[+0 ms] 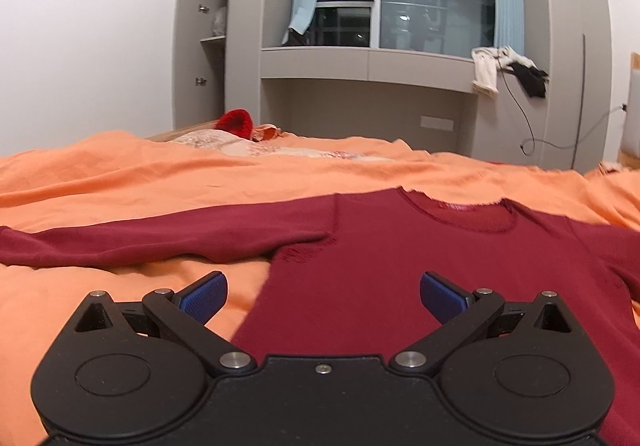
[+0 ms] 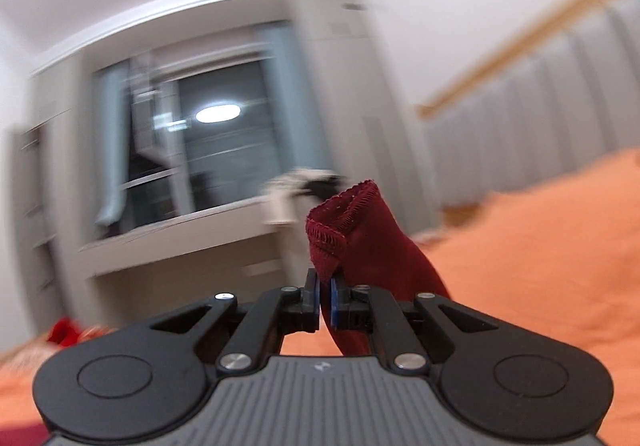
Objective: Fold small clothes
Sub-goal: 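Grasp the sleeve cuff with the right gripper and lift it, then carry the sleeve across the shirt body with the right gripper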
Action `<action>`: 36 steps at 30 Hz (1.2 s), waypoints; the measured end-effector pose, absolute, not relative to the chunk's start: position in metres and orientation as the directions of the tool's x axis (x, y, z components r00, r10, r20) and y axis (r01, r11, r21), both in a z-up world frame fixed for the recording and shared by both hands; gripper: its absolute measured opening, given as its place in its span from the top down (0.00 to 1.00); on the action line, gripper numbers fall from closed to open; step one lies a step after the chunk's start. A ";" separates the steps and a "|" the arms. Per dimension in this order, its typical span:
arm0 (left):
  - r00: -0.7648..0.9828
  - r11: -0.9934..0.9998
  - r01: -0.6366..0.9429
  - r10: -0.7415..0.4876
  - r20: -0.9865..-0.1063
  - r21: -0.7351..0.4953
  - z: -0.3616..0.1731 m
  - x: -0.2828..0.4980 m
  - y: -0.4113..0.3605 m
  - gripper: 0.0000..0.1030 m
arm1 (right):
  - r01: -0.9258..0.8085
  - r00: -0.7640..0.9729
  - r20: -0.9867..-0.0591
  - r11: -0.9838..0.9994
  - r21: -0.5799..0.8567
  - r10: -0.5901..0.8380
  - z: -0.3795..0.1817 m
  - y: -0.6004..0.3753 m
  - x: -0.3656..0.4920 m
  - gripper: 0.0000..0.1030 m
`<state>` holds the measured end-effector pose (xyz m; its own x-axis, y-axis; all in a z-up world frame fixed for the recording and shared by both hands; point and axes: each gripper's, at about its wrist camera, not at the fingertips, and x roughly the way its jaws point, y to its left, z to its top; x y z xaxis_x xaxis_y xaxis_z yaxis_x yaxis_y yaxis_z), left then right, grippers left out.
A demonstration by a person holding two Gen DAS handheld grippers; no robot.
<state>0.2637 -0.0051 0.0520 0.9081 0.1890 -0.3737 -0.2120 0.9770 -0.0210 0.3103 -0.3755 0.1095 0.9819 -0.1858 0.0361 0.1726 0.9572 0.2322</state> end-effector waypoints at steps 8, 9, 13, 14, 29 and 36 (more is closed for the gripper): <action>0.909 0.955 -0.278 0.228 -0.349 -0.102 0.062 0.258 0.019 0.01 | -0.216 0.975 -0.062 0.976 -0.032 0.214 0.091 -0.240 0.321 0.95; 0.908 0.952 -0.286 0.233 -0.348 -0.111 0.063 0.258 0.022 0.01 | -0.265 0.961 -0.094 0.962 -0.059 0.259 0.085 -0.226 0.320 0.95; 0.900 0.941 -0.311 0.247 -0.360 -0.133 0.064 0.257 0.035 0.01 | -0.426 0.893 -0.243 0.886 -0.182 0.380 0.056 -0.181 0.316 0.95; 0.897 0.939 -0.316 0.249 -0.366 -0.136 0.064 0.257 0.038 0.01 | -0.451 0.877 -0.276 0.870 -0.197 0.392 0.050 -0.168 0.314 0.95; 0.888 0.939 -0.274 0.164 -0.429 -0.209 0.058 0.270 0.045 0.01 | -0.639 0.682 -0.534 0.762 -0.105 0.499 0.041 -0.169 0.281 0.41; 0.884 0.943 -0.218 0.082 -0.460 -0.251 0.051 0.279 0.036 0.01 | -0.597 0.733 -0.473 0.796 -0.103 0.488 0.055 -0.205 0.277 0.30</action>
